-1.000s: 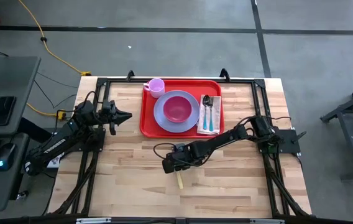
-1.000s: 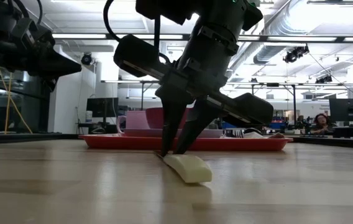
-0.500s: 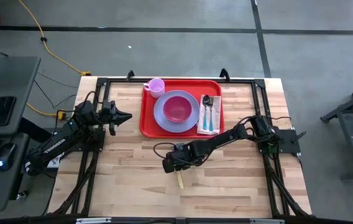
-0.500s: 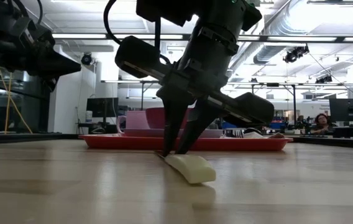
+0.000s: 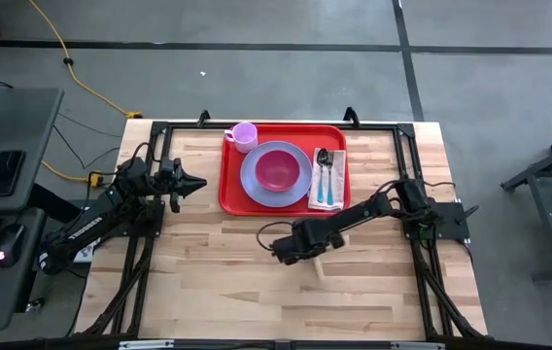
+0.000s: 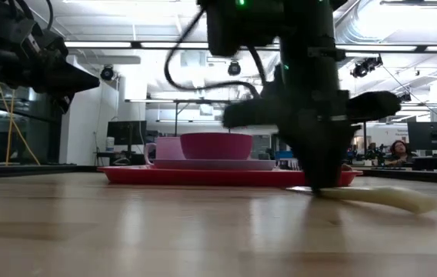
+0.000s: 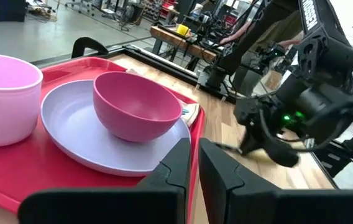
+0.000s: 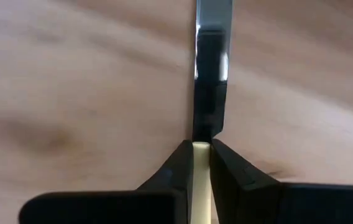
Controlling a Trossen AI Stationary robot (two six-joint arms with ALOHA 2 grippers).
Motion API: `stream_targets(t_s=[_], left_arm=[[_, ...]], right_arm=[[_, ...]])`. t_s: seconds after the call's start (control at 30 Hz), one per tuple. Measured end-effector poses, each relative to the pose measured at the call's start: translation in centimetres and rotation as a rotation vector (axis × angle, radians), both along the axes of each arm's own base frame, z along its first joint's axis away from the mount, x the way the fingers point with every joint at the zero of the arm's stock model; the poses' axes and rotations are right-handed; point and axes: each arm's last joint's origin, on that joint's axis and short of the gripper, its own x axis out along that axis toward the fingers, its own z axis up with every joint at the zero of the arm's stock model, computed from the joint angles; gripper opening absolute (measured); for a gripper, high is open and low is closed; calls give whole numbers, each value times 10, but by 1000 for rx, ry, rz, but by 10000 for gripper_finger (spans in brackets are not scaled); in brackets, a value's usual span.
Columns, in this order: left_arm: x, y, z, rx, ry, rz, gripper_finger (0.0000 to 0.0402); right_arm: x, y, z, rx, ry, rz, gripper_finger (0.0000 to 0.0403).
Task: Set up tray
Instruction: Put the yellow table knife on the white napkin to right of the blue fork
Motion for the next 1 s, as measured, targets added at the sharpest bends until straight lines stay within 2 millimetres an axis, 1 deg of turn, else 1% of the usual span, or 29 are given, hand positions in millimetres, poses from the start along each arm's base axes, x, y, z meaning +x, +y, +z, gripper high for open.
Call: stream_targets(t_s=[0.07, 0.17, 0.67, 1.0], left_arm=[[0, 0, 0, 0, 0, 0, 62], [0, 0, 0, 1, 0, 1, 62], [0, 0, 0, 1, 0, 1, 62], [0, 0, 0, 1, -1, 2, 62]], right_arm=[[-5, -1, 6, -18, 30, 2, 24], [-9, -1, 9, -27, 62, 6, 29], [-9, 2, 10, -26, 53, 33, 57], [-8, 2, 10, -22, 42, 50, 85]])
